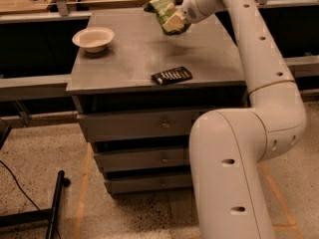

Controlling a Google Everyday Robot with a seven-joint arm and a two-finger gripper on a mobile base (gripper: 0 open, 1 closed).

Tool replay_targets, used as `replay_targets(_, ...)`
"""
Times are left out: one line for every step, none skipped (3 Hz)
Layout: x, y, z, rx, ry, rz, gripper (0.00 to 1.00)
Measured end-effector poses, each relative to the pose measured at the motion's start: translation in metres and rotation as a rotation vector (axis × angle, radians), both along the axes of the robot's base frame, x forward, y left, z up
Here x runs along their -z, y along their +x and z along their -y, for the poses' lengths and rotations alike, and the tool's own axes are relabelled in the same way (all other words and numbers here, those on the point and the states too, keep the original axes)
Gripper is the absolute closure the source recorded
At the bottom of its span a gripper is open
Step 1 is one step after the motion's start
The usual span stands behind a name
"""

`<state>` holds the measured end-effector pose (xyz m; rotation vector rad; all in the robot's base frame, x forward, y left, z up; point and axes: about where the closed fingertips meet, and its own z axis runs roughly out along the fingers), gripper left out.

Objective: Move green jalapeno chip bag near paper bowl

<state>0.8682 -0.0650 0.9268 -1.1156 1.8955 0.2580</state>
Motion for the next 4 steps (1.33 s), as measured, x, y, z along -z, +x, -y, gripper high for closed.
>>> replay_targets(-0.014, 0.025, -0.036, 0.023, 0.067, 0.07, 1.0)
replay_targets(-0.018, 0.036, -0.068, 0.057, 0.06, 0.07, 1.0)
replay_targets(-0.006, 0.038, -0.096, 0.069, 0.038, 0.027, 1.0)
replay_targets(0.008, 0.034, -0.117, 0.06, 0.023, -0.016, 1.0)
